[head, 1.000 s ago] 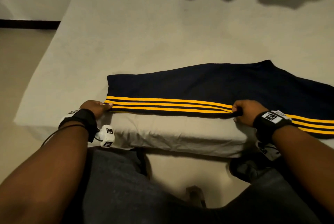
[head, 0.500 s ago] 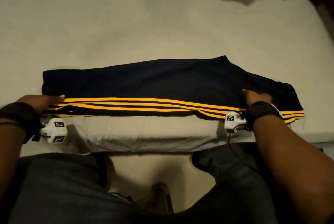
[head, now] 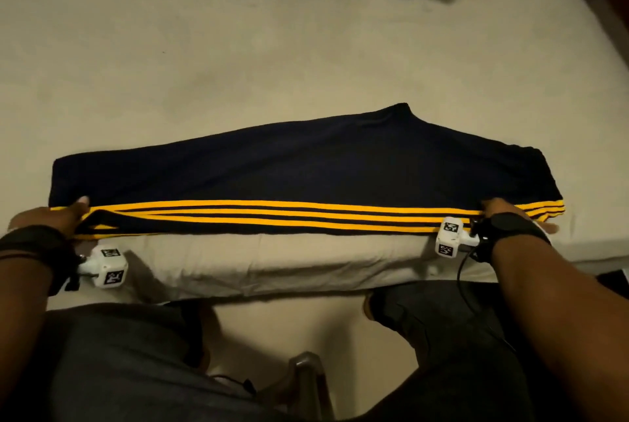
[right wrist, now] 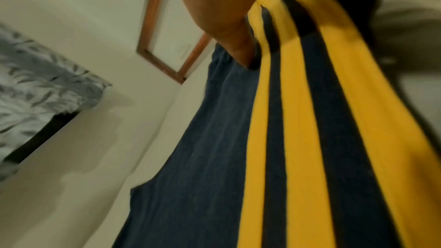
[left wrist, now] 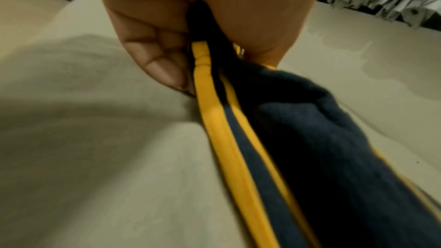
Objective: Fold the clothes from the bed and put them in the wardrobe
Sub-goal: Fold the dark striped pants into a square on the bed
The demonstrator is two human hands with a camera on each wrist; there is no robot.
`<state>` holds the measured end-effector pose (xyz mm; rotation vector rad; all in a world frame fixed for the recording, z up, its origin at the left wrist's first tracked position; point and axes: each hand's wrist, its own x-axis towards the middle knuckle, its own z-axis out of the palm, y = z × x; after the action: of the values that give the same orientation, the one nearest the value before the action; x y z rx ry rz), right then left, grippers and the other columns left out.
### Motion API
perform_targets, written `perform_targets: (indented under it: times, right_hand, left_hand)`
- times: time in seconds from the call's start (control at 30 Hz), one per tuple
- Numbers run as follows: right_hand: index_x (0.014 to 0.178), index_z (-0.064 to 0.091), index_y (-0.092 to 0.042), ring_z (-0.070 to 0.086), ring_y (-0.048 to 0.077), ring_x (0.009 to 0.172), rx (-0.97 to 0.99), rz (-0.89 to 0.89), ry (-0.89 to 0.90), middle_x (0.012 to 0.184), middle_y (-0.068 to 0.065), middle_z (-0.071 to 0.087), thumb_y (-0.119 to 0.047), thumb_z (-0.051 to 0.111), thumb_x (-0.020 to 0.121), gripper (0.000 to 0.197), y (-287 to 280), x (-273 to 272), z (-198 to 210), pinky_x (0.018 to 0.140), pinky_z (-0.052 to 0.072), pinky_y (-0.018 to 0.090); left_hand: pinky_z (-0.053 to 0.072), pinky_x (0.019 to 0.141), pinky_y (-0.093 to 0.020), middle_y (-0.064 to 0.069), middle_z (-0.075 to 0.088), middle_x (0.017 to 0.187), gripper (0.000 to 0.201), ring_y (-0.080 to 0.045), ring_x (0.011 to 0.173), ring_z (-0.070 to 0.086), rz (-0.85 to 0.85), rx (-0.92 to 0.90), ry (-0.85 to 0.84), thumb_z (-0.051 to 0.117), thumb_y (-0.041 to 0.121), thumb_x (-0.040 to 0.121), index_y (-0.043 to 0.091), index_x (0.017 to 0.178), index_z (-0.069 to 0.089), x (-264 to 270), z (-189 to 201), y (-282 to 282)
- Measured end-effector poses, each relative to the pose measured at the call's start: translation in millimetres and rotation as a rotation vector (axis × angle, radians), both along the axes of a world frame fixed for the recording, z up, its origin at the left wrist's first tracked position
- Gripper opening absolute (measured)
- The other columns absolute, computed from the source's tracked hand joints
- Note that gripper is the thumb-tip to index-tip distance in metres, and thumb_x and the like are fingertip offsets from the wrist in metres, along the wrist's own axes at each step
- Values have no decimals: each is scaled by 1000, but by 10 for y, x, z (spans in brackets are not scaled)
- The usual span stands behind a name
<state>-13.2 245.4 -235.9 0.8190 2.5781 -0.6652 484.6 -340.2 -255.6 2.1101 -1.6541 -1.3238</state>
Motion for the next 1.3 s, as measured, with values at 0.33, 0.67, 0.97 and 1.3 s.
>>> perform_targets:
  times: [0.33, 0.67, 0.97, 1.3]
  right_hand:
    - [151, 30, -35, 36, 37, 142, 53, 866, 246, 155, 7, 37, -61, 67, 81, 83, -1722, 31, 514, 112, 36, 57]
    - [98, 74, -11, 63, 39, 106, 394, 1340, 108, 113, 17, 70, -29, 75, 89, 20, -2732, -986, 240, 93, 50, 38]
    - [144, 45, -34, 31, 27, 147, 173, 1434, 384, 157, 6, 38, -66, 59, 84, 70, -3201, 475, 201, 114, 31, 57]
    - [153, -23, -45, -28, 23, 151, 219, 1573, -117, 163, -14, -32, -102, 55, 47, 144, -3559, 1482, -14, 119, -6, 63]
  left_hand:
    - [50, 99, -52, -24, 61, 134, 103, -44, 118, 62, 61, 74, -64, 64, 87, 68, 9, 136, 59, -220, -32, -256]
    - [55, 91, -53, -25, 71, 97, 41, -45, 93, 67, -176, -199, -274, 68, 43, 93, 3, 101, 71, -445, 27, -765]
    - [46, 103, -49, -10, 58, 138, 55, -37, 124, 55, -679, -774, -170, 75, 45, 84, 30, 134, 56, -1170, 765, -27]
    - [-8, 119, -64, 11, -31, 164, 144, -25, 153, -23, -1028, -172, -547, 52, 105, 40, 53, 150, -25, -746, 123, 380]
